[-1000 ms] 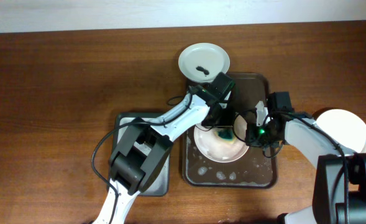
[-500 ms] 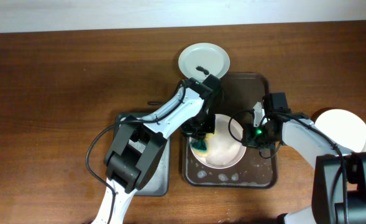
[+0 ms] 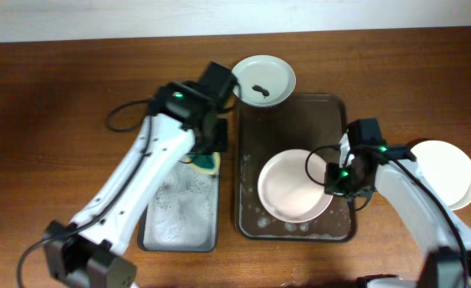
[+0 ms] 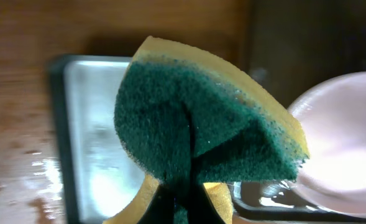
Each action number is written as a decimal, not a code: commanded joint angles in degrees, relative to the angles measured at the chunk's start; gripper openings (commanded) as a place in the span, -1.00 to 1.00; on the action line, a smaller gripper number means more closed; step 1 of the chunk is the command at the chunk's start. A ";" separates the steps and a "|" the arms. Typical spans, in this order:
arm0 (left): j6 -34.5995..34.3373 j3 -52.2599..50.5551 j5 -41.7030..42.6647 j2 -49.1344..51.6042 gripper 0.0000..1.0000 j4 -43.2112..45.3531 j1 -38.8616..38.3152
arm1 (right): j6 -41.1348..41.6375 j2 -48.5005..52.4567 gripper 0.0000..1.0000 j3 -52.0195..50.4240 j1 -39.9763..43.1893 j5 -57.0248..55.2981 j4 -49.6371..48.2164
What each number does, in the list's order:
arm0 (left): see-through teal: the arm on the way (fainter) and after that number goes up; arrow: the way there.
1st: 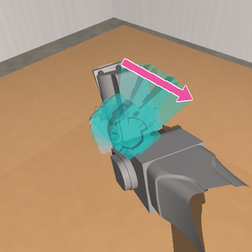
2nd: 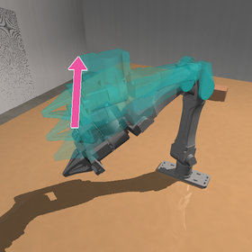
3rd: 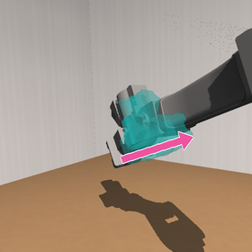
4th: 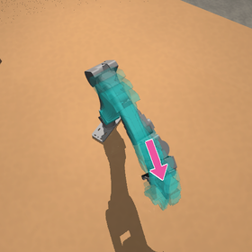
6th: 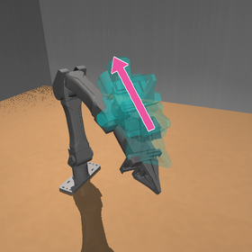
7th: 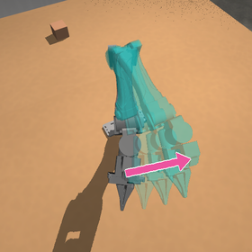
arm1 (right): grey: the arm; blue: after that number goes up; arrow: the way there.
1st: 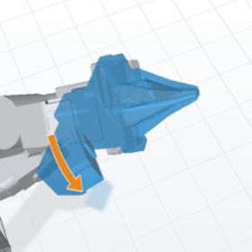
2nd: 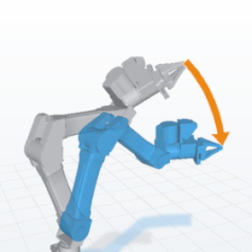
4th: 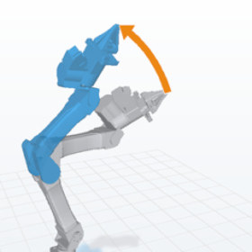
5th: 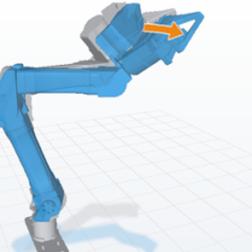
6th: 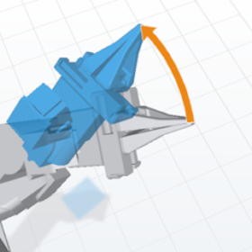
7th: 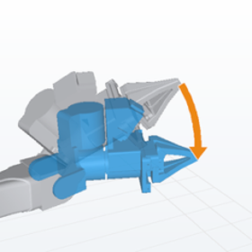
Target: Clean dirty plates on tray and stack at the side
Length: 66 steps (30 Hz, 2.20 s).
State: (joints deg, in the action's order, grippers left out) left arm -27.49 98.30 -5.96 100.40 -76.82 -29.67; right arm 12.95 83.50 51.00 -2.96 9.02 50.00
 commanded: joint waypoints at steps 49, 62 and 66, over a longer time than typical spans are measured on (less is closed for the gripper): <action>4.46 -36.24 8.57 -16.52 0.99 25.35 11.96 | 10.08 -11.43 -0.92 15.23 -47.01 -78.16 20.04; 4.46 -36.24 8.57 -16.52 0.99 25.38 11.96 | 7.04 -11.47 -0.92 15.30 -46.16 -75.78 15.93; 4.46 -36.24 8.57 -16.52 0.99 25.38 11.96 | 5.44 -11.37 -0.92 15.30 -46.07 -72.83 15.58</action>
State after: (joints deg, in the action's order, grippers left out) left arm -23.35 62.35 2.17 84.64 -51.51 -17.91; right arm 18.87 72.79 65.06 -49.21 -65.49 66.13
